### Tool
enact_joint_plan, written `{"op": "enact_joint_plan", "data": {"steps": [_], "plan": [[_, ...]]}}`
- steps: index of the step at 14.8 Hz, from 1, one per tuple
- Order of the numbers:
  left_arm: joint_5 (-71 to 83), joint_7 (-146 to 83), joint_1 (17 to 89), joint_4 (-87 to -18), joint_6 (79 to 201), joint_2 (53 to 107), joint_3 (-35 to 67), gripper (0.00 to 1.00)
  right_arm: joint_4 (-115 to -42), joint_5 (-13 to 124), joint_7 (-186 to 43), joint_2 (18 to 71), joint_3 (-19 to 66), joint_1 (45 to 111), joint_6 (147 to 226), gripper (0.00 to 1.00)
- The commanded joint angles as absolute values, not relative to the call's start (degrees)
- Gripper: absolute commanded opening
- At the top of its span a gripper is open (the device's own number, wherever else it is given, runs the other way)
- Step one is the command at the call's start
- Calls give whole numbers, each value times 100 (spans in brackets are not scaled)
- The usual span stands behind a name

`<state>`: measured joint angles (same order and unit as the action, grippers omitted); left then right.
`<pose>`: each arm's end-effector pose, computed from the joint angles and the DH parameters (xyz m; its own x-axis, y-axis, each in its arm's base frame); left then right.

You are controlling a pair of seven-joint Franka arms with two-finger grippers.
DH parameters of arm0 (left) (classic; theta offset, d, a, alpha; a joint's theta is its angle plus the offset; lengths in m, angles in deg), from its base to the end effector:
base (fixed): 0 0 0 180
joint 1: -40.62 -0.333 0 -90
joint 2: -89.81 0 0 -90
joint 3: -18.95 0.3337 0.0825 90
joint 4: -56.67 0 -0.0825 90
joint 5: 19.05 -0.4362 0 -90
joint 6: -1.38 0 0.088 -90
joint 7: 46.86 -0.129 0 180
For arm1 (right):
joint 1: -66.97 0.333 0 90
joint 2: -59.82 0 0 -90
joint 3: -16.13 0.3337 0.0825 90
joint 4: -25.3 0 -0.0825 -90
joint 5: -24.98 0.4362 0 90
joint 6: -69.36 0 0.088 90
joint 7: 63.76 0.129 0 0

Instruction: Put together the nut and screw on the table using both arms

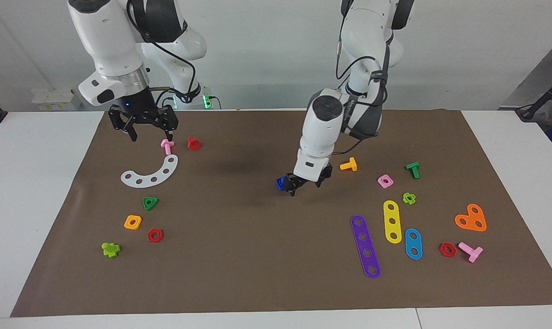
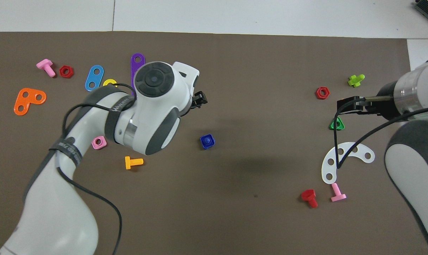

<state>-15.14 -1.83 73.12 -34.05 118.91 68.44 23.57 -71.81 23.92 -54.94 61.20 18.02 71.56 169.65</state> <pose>0.6430 -0.3529 0.4068 0.9474 0.3171 0.0437 0.3123 -0.9455 0.0917 0.6110 0.0675 0.5855 0.9960 -0.0378 0.0815 -0.0385 -0.9992 0.0068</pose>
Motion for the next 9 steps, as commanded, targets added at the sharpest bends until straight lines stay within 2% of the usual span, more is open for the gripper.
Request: {"op": "enact_joint_plan", "data": {"steps": [1,6,9], "plan": [[-1606,-903,6649,-3447,11275,7494,2316,100,-7164,2489,-5629,6114,1823,7101,16964,100],[-1623,-3222,5322,-3692,10422,8022,2334,100,-7156,2516,-5638,6114,1832,7101,16929,100],[-1623,-4288,4679,-4297,10350,8636,2334,100,-7059,2525,-5559,6131,1832,7101,16711,100]]}}
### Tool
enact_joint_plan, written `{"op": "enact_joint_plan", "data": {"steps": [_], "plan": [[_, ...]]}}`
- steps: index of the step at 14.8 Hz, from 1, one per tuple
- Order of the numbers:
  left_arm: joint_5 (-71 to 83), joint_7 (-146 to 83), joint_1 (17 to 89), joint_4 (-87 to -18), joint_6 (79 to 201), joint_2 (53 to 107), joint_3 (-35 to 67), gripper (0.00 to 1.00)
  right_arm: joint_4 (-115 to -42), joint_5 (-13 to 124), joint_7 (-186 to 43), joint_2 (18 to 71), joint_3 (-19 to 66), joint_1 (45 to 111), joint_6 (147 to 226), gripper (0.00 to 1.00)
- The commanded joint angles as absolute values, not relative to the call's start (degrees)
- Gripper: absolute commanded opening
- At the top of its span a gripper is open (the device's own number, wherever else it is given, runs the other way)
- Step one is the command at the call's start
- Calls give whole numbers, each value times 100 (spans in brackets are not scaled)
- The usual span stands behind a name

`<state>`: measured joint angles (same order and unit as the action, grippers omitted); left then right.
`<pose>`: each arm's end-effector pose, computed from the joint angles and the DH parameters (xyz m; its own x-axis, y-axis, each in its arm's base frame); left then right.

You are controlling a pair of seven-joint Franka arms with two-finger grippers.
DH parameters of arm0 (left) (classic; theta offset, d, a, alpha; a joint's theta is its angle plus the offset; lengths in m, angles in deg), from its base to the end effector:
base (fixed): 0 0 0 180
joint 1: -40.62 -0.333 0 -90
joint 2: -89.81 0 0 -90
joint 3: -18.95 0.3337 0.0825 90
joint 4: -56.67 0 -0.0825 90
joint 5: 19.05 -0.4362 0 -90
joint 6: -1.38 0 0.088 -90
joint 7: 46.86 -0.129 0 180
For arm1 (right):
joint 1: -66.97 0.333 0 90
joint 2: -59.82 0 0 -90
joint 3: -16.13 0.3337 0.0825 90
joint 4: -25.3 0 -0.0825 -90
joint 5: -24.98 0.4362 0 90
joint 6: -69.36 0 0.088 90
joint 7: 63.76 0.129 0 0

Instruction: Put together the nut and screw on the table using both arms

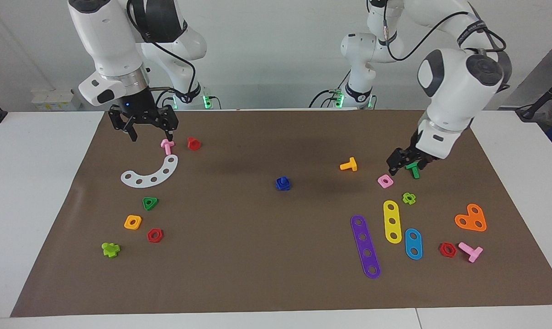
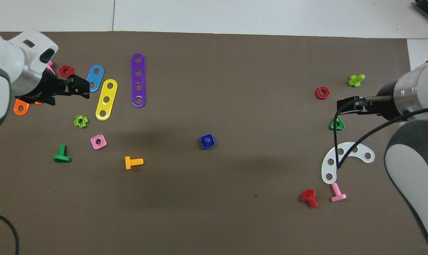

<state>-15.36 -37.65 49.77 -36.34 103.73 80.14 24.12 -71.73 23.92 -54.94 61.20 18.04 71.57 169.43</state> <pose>0.6659 -0.0567 0.5039 0.9945 0.1035 -0.0129 0.1040 -0.9935 0.0462 0.6106 0.0678 0.5859 0.9962 -0.0374 0.0791 -0.0380 -0.9993 0.0072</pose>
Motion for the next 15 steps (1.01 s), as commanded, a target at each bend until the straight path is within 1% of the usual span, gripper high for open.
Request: {"op": "enact_joint_plan", "data": {"steps": [1,2,3,6,9,15], "plan": [[-1623,-4439,4521,-4622,10394,8925,2334,100,-7041,2507,-5489,6132,1824,7101,16640,100],[-1623,-4492,4441,-4825,10403,9163,2334,100,-6946,2481,-5393,6132,1823,7101,16517,100],[-1623,-4493,4414,-4870,10369,9322,2343,100,-6823,2446,-5323,6123,1823,7093,16333,100],[-1719,-4431,4414,-4757,10158,9543,2334,100,-6620,2410,-5304,6123,1806,7049,15928,100],[-2203,-4423,4466,-4424,9746,9552,2316,100,-6593,2244,-5164,6131,1806,7022,15734,100],[-2203,-4414,4475,-4344,9779,9552,2281,100,-6672,2270,-4944,6246,1815,7014,15839,100]]}}
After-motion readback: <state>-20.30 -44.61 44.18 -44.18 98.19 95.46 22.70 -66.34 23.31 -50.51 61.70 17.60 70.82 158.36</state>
